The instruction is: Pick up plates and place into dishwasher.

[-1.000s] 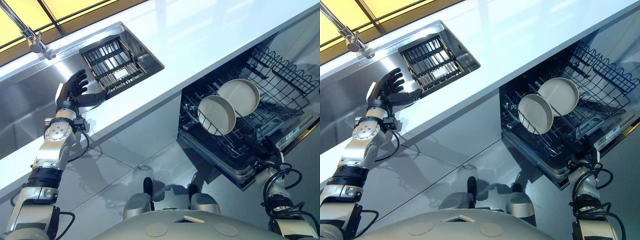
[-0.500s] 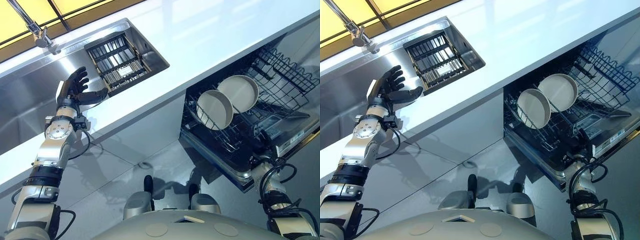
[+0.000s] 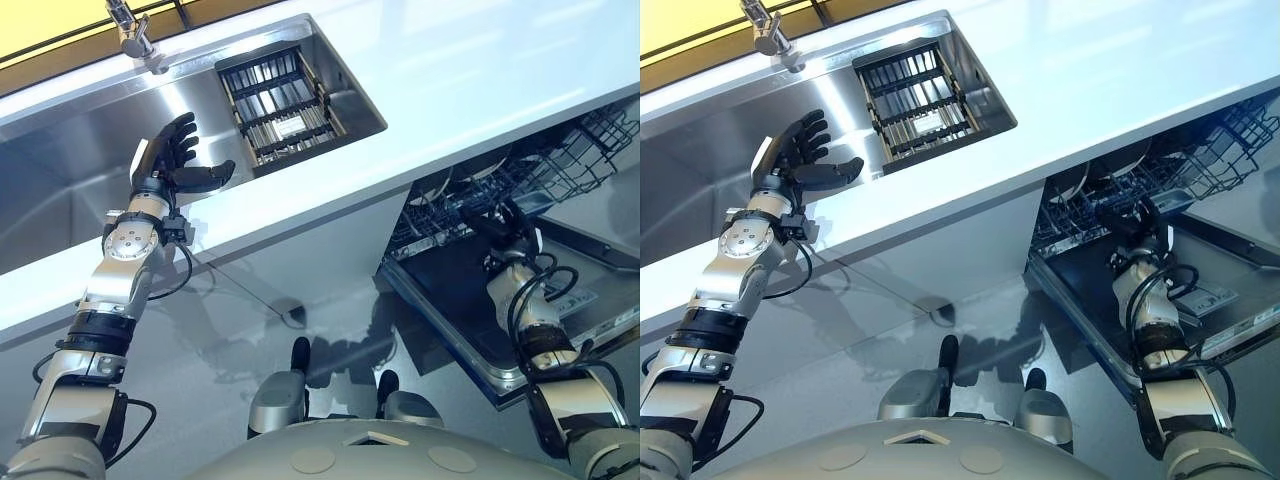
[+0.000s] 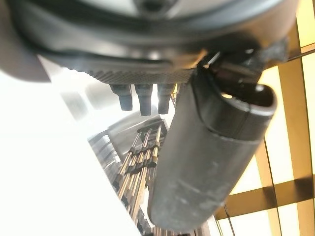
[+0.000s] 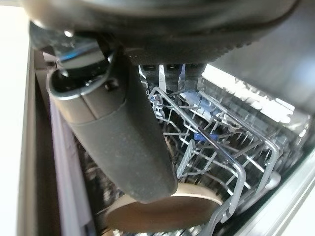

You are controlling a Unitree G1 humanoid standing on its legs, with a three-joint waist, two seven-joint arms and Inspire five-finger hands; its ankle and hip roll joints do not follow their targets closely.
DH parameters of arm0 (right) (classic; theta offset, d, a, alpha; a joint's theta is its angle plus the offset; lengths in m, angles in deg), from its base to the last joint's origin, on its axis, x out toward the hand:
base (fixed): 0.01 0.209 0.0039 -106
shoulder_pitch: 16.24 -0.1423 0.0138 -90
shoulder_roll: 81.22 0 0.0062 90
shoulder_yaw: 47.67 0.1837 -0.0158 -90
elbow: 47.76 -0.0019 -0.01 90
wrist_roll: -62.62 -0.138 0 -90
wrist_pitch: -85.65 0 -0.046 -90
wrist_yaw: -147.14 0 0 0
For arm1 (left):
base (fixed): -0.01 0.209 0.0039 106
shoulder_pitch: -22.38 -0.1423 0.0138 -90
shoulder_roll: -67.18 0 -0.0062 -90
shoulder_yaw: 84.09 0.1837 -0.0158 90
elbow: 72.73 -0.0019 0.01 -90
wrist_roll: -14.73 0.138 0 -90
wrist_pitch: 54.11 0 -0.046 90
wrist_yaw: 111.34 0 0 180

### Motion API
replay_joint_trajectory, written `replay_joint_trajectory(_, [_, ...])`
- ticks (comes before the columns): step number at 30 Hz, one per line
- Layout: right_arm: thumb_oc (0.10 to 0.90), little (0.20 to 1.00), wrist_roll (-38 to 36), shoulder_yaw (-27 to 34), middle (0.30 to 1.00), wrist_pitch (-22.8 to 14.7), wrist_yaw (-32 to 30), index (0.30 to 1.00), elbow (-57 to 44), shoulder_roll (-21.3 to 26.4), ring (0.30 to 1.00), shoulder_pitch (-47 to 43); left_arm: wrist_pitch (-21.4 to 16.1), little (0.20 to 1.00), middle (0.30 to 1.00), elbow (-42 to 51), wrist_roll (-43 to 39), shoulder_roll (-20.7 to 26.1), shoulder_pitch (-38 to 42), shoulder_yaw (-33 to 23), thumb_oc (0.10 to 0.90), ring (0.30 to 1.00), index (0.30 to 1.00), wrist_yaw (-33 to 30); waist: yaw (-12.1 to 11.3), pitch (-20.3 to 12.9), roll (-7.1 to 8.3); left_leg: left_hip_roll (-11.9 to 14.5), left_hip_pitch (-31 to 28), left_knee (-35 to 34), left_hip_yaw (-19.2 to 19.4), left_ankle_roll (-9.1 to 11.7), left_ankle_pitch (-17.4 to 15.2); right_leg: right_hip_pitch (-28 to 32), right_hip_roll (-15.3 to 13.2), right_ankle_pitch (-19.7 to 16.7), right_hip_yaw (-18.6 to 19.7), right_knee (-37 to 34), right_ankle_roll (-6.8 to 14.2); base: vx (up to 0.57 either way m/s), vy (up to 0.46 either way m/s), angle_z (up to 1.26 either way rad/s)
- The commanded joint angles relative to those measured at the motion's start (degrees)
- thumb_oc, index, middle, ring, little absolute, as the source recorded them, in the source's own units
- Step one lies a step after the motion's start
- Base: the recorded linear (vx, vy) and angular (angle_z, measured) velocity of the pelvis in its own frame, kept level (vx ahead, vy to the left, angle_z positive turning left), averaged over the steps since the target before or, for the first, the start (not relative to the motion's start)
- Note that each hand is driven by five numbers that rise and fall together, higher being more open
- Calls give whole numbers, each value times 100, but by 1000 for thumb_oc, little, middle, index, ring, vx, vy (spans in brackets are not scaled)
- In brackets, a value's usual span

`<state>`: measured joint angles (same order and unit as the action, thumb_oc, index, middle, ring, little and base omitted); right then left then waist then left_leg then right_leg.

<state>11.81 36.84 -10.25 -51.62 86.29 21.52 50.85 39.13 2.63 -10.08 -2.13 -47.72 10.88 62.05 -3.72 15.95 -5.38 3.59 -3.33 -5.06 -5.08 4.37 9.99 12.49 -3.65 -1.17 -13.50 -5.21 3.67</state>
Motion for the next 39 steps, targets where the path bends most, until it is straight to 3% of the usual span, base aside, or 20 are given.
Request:
replay_joint_trajectory(1, [800, 900, 30, -639, 900, -1017, 864, 900, -1387, -300, 900, -1832, -403, 900, 900, 58, -24, 388, 644, 197, 800, 900, 900, 3, -307, -429, 337, -635, -51, 786, 177, -419, -1139, -518, -31, 463, 14, 838, -83, 72, 78, 6])
replay_joint_trajectory(14, [800, 900, 317, -524, 900, -987, 727, 900, -1595, -443, 900, -1414, -383, 900, 900, -71, -109, 484, 651, 149, 800, 900, 900, 171, -173, -575, 459, -739, -250, 606, 462, -586, -1292, -564, -133, 225, 329, 618, 165, 23, 40, 0])
replay_joint_trajectory(18, [800, 900, 943, -319, 900, -667, 346, 900, -1545, -227, 900, -950, -421, 900, 900, 51, -105, 504, 487, 36, 800, 900, 900, 109, -42, -571, 482, -739, -291, 554, 604, -610, -1317, -634, -135, 154, 486, 599, 244, -55, 16, -2])
replay_joint_trajectory(26, [800, 900, 445, 81, 900, -416, 895, 900, -1660, -18, 900, 22, -476, 900, 900, 275, -80, 439, 238, -184, 800, 900, 900, -48, 252, -544, 507, -734, -395, 386, 785, -656, -1298, -818, -87, 54, 810, 677, 348, -55, 5, -12])
replay_joint_trajectory(31, [800, 900, 638, 123, 900, -184, 1151, 900, -1538, 30, 900, 116, -510, 900, 900, 204, -41, 387, 309, -224, 800, 900, 900, -89, 341, -477, 512, -729, -439, 341, 940, -649, -1294, -884, -71, -34, 862, 650, 404, -36, -7, -22])
replay_joint_trajectory(36, [800, 900, 890, 76, 900, -229, 953, 900, -1520, 132, 900, 89, -553, 900, 900, 118, -52, 413, 397, -166, 800, 900, 900, -104, 368, -453, 534, -721, -417, 334, 1026, -671, -1301, -941, -35, -52, 912, 660, 423, -49, -21, -16])
replay_joint_trajectory(39, [800, 900, 1479, 137, 900, -628, 237, 900, -1732, 223, 900, 90, -594, 900, 900, 157, -52, 428, 379, -145, 800, 900, 900, -151, 407, -444, 552, -699, -404, 326, 1103, -675, -1295, -964, -5, -59, 939, 657, 420, -61, -33, -10])
